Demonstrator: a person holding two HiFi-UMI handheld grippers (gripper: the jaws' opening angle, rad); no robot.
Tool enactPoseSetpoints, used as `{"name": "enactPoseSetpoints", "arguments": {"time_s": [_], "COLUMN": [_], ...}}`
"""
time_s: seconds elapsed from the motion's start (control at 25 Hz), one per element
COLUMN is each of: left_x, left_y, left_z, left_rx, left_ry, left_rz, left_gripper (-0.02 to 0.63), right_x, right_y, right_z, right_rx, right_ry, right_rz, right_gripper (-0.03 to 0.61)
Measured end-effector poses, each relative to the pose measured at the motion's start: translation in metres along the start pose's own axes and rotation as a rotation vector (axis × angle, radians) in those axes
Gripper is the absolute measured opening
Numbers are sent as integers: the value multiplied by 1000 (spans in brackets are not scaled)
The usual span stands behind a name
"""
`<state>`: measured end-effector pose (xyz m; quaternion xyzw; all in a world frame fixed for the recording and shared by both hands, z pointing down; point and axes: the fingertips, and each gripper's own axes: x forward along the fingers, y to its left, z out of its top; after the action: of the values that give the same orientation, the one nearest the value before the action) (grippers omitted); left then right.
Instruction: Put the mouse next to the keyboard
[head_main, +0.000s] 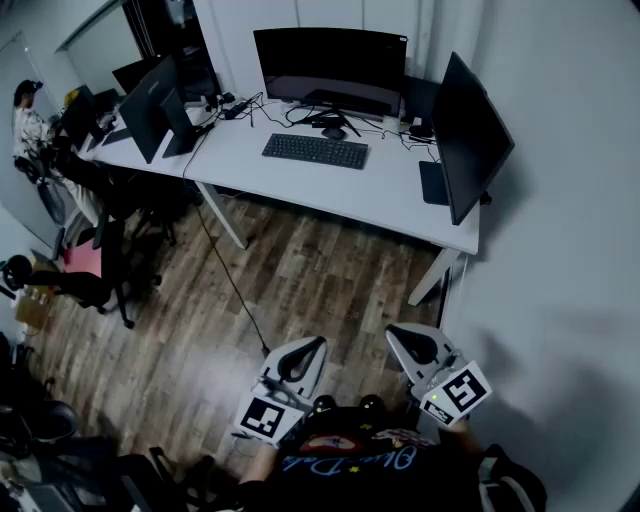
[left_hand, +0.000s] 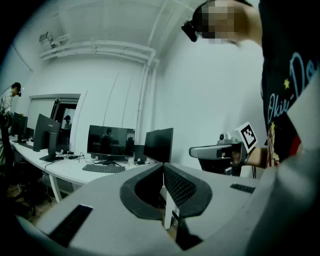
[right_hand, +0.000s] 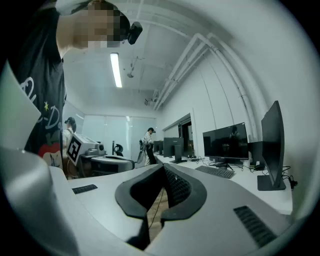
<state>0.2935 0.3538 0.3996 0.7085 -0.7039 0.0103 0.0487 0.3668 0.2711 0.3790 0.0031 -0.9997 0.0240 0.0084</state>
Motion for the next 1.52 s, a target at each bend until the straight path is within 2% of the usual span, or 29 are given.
{"name": "enactPoseSetpoints", "arguments": {"time_s": [0.44,0.6,0.76,1.32,1.52], "left_x": [1,-2,-11,-48,-65], "left_y": [5,8,15,47,65], "left_z": [3,2,1,-4,-9], "left_rx": [-8,-12,-9,-41,-48], "left_ry": [-4,-7,-17,-32,-38], "left_rz": [0,-4,0,14,28], "left_gripper": [3,4,4,3,5], "right_x": [5,7,12,42,56], "right_y": [-2,-2,5,31,46], "right_z": [0,1,-1,-3,-6], "right_rx": [-20,4,-23,-23,-17], "right_ry": [15,-2,5,37,44], "right_rz": [-20,-43,-48,-84,-92], "right_gripper": [-2,0,0,2,40]}}
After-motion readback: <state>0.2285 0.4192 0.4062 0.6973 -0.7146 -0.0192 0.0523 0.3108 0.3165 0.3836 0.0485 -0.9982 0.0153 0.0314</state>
